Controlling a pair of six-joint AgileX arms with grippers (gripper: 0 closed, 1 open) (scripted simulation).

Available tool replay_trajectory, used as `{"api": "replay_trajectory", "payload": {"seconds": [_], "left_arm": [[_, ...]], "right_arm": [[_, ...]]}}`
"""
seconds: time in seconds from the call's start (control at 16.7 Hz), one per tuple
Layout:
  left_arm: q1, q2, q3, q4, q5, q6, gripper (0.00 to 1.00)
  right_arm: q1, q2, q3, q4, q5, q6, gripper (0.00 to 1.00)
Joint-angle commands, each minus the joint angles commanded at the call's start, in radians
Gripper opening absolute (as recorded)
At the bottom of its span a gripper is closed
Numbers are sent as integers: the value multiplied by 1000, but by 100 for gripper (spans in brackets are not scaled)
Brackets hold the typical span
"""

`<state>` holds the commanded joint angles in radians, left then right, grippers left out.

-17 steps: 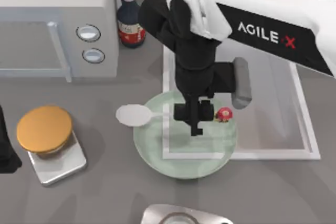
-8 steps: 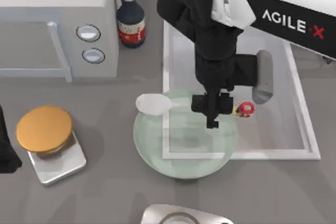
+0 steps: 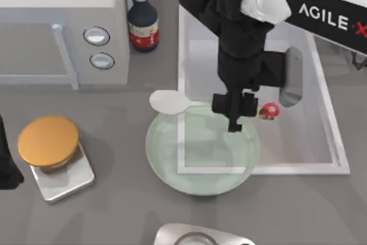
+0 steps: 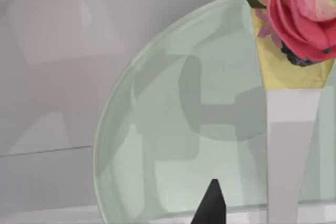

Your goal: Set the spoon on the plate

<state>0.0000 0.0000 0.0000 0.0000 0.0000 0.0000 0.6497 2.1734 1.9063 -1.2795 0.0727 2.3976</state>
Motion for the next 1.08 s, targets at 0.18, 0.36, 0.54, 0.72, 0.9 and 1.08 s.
{"api": "replay_trajectory", "payload": {"seconds": [0.18,0.36,0.54,0.72,0.9,1.08], "left_arm": [[0,0,0,0,0,0,100],[0,0,0,0,0,0,100],[0,0,0,0,0,0,100],[0,0,0,0,0,0,100],[0,0,0,0,0,0,100],[0,0,0,0,0,0,100]], "right_arm": [[16,22,3,48,-15,-24,0],[38,52,-3,99,-29,-44,0],[57,90,-22,139,-37,-54,0],[69,137,-46,163,-41,-59,0],[71,150,-56,166,-42,-60,0],[71,150,-56,166,-42,-60,0]]}}
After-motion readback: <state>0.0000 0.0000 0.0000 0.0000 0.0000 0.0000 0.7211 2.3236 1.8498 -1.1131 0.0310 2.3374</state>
